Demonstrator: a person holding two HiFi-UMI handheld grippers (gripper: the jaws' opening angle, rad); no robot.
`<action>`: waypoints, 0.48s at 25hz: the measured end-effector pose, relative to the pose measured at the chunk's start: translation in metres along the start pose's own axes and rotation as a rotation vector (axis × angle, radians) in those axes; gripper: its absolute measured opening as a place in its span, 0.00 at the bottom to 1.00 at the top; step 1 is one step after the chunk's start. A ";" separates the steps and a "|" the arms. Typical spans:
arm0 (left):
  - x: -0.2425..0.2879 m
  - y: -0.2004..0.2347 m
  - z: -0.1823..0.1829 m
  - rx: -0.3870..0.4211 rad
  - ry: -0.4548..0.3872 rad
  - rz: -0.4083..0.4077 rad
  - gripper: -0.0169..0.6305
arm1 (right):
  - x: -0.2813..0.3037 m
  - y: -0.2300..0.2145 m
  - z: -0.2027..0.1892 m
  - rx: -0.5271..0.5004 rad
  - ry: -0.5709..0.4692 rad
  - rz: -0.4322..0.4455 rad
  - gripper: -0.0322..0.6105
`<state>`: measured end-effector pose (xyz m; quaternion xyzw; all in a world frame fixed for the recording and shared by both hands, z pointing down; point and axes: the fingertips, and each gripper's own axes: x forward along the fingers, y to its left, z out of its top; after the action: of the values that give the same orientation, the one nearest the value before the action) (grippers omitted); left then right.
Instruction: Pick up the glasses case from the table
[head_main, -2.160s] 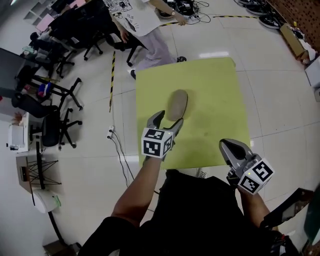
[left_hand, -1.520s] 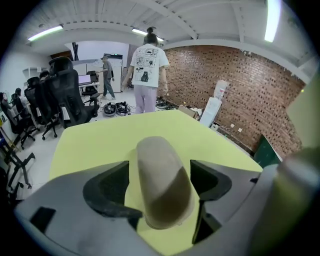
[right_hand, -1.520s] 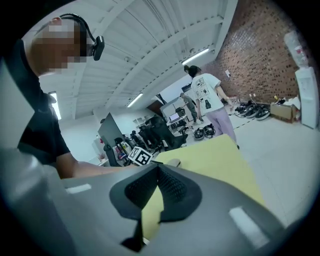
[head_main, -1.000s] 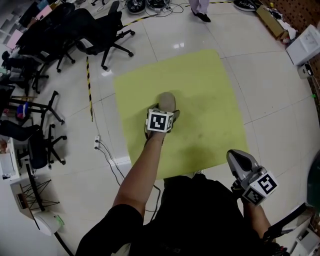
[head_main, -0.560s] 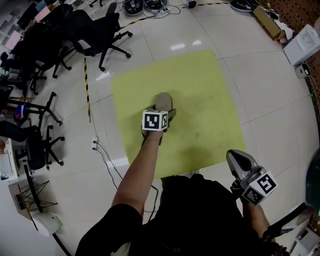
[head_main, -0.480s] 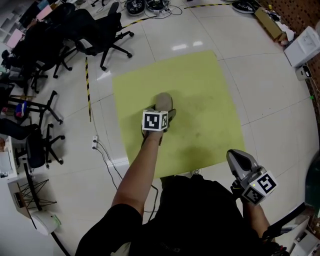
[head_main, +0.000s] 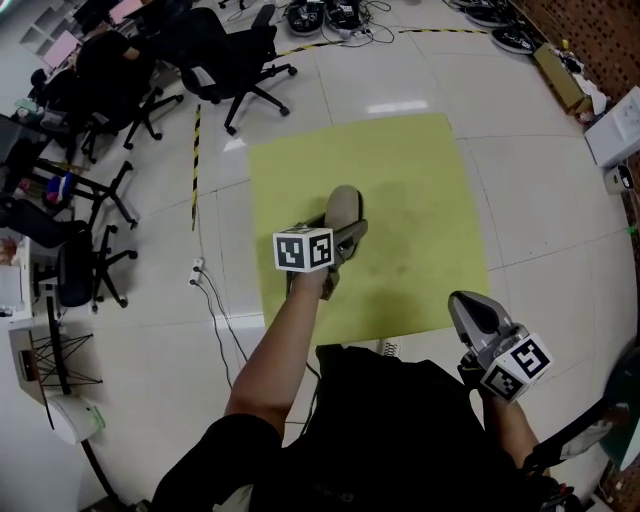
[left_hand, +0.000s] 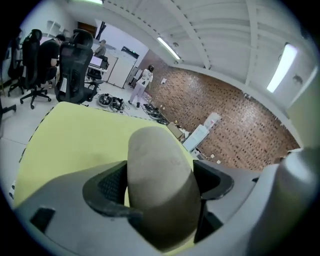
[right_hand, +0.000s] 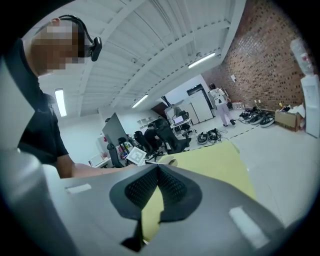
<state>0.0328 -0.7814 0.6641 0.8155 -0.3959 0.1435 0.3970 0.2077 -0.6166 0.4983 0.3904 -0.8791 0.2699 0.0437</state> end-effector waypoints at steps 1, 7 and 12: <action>-0.008 -0.004 0.003 -0.007 -0.023 -0.008 0.66 | 0.002 0.002 0.001 -0.006 -0.001 0.014 0.05; -0.070 -0.058 0.016 0.010 -0.166 -0.077 0.66 | 0.011 0.016 0.014 -0.057 -0.019 0.093 0.05; -0.119 -0.102 0.026 0.079 -0.264 -0.075 0.66 | 0.014 0.028 0.021 -0.091 -0.025 0.164 0.05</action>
<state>0.0316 -0.6998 0.5279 0.8565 -0.4080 0.0353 0.3142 0.1809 -0.6205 0.4720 0.3180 -0.9200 0.2274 0.0280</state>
